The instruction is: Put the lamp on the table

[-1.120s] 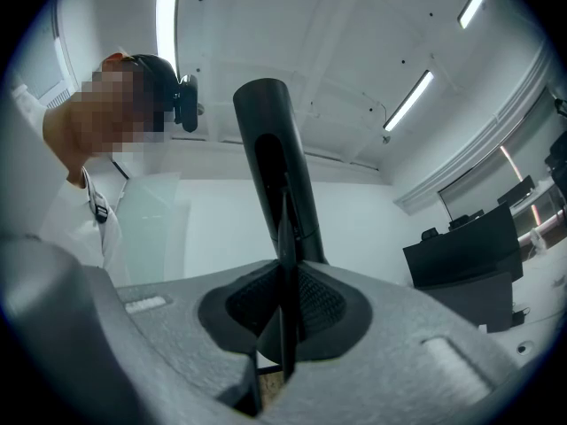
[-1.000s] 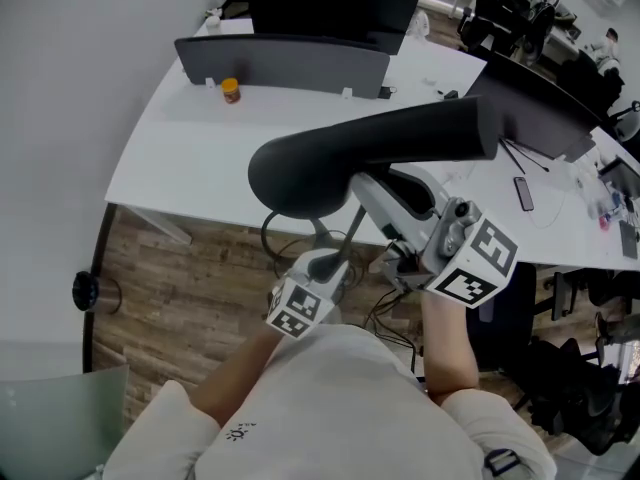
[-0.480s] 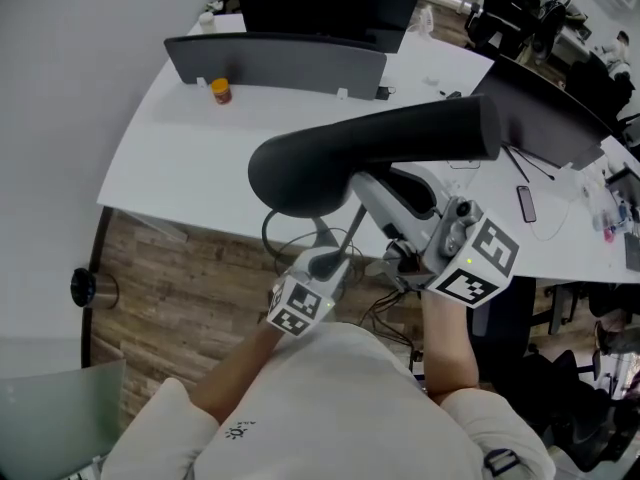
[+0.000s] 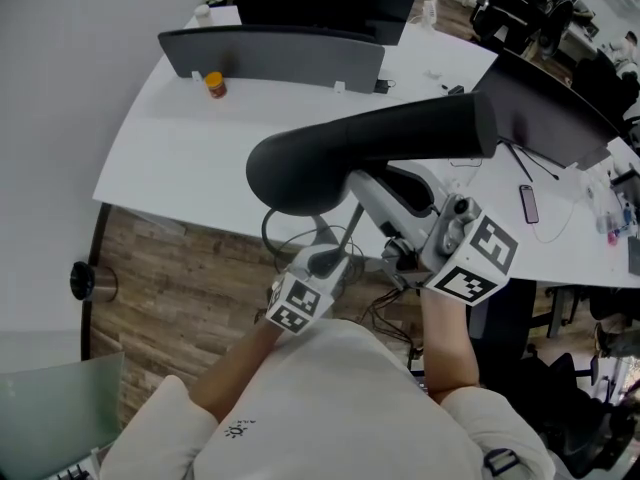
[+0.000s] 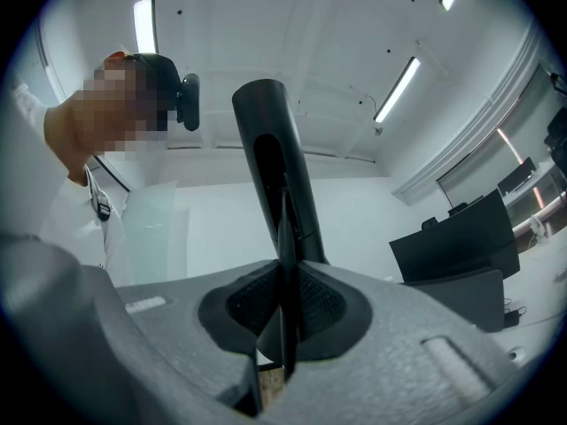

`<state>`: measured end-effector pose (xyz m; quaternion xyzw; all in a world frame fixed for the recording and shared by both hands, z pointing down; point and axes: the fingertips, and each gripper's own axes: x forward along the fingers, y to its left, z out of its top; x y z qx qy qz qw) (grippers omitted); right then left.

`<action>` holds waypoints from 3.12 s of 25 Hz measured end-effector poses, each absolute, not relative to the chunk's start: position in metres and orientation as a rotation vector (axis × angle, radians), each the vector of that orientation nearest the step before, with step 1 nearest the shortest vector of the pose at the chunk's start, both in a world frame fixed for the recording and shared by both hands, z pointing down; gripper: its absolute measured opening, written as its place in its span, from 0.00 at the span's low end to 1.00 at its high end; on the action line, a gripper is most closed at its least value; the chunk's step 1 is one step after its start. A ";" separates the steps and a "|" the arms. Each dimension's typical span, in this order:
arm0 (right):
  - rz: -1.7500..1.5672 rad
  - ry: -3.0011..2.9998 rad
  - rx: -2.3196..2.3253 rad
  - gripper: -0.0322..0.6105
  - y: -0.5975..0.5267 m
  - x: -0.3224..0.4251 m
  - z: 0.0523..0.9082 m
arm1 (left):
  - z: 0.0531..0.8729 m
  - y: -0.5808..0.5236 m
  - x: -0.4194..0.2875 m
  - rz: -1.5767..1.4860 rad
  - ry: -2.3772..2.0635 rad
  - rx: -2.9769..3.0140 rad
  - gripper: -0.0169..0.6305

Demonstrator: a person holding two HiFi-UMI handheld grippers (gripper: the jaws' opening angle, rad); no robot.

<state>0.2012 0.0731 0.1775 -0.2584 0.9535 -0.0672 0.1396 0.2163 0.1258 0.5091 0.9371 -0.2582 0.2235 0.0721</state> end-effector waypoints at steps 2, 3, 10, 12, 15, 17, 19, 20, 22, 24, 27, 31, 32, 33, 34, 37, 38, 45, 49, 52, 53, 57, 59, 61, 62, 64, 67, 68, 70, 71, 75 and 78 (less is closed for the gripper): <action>-0.198 2.757 -0.742 0.11 0.073 0.201 0.179 | 0.509 0.125 0.217 0.671 -0.776 2.813 0.11; -0.201 2.758 -0.740 0.11 0.072 0.199 0.180 | 0.510 0.125 0.215 0.672 -0.779 2.810 0.11; -0.222 2.768 -0.741 0.11 0.058 0.186 0.186 | 0.516 0.117 0.201 0.692 -0.766 2.797 0.11; -0.216 2.778 -0.742 0.11 0.051 0.178 0.185 | 0.515 0.110 0.196 0.684 -0.761 2.799 0.11; -0.210 2.790 -0.748 0.11 0.024 0.160 0.185 | 0.512 0.081 0.182 0.666 -0.751 2.805 0.11; -0.216 2.788 -0.756 0.11 0.002 0.148 0.186 | 0.512 0.060 0.169 0.666 -0.747 2.807 0.11; -0.218 2.786 -0.756 0.11 -0.010 0.141 0.186 | 0.512 0.048 0.160 0.667 -0.750 2.808 0.11; -0.216 2.785 -0.750 0.11 -0.013 0.139 0.185 | 0.512 0.045 0.157 0.670 -0.755 2.808 0.11; -0.210 2.785 -0.733 0.11 -0.014 0.136 0.182 | 0.510 0.040 0.152 0.683 -0.764 2.804 0.10; -0.206 2.787 -0.722 0.11 -0.016 0.133 0.179 | 0.507 0.035 0.147 0.696 -0.768 2.800 0.10; -0.201 2.794 -0.727 0.11 -0.040 0.112 0.182 | 0.509 0.009 0.127 0.697 -0.762 2.803 0.10; -0.200 2.799 -0.758 0.11 -0.080 0.085 0.189 | 0.516 -0.029 0.103 0.672 -0.736 2.815 0.10; -0.199 2.800 -0.767 0.11 -0.086 0.080 0.189 | 0.516 -0.034 0.099 0.669 -0.726 2.818 0.10; -0.199 2.800 -0.777 0.11 -0.091 0.075 0.189 | 0.516 -0.038 0.095 0.667 -0.715 2.821 0.10; -0.198 2.800 -0.786 0.11 -0.095 0.070 0.189 | 0.516 -0.042 0.090 0.666 -0.703 2.822 0.10; -0.193 2.799 -0.816 0.11 -0.108 0.059 0.190 | 0.517 -0.055 0.081 0.662 -0.666 2.834 0.10; -0.191 2.798 -0.828 0.11 -0.113 0.056 0.192 | 0.517 -0.059 0.079 0.664 -0.652 2.842 0.10; -0.207 2.786 -0.907 0.11 -0.138 0.041 0.199 | 0.522 -0.080 0.064 0.655 -0.582 2.858 0.10; -0.210 2.780 -0.920 0.11 -0.151 0.037 0.205 | 0.527 -0.090 0.060 0.661 -0.563 2.850 0.10; -0.217 2.790 -0.914 0.11 -0.161 0.034 0.209 | 0.531 -0.099 0.059 0.658 -0.570 2.841 0.10; -0.219 2.794 -0.909 0.11 -0.164 0.033 0.209 | 0.531 -0.102 0.058 0.654 -0.576 2.838 0.10; -0.217 2.808 -0.871 0.11 -0.171 0.031 0.206 | 0.528 -0.110 0.058 0.635 -0.610 2.823 0.10; -0.221 2.818 -0.847 0.11 -0.176 0.030 0.206 | 0.528 -0.115 0.057 0.638 -0.638 2.808 0.10; -0.228 2.833 -0.815 0.11 -0.181 0.028 0.208 | 0.530 -0.121 0.055 0.651 -0.672 2.789 0.10; -0.234 2.840 -0.793 0.11 -0.184 0.028 0.209 | 0.531 -0.124 0.054 0.659 -0.692 2.778 0.10; -0.242 2.853 -0.744 0.11 -0.191 0.029 0.211 | 0.534 -0.132 0.056 0.669 -0.733 2.762 0.10; -0.247 2.882 -0.681 0.11 -0.202 0.031 0.212 | 0.535 -0.145 0.061 0.665 -0.793 2.733 0.10; -0.246 2.892 -0.662 0.11 -0.205 0.031 0.213 | 0.535 -0.148 0.062 0.663 -0.810 2.723 0.10; -0.235 2.907 -0.626 0.11 -0.209 0.031 0.212 | 0.535 -0.156 0.065 0.654 -0.844 2.713 0.10; -0.227 2.913 -0.612 0.11 -0.210 0.031 0.212 | 0.535 -0.159 0.066 0.650 -0.859 2.710 0.10; -0.193 2.944 -0.569 0.11 -0.210 0.028 0.212 | 0.534 -0.167 0.071 0.632 -0.894 2.723 0.10; -0.173 2.965 -0.525 0.11 -0.220 0.026 0.213 | 0.535 -0.181 0.075 0.622 -0.915 2.728 0.10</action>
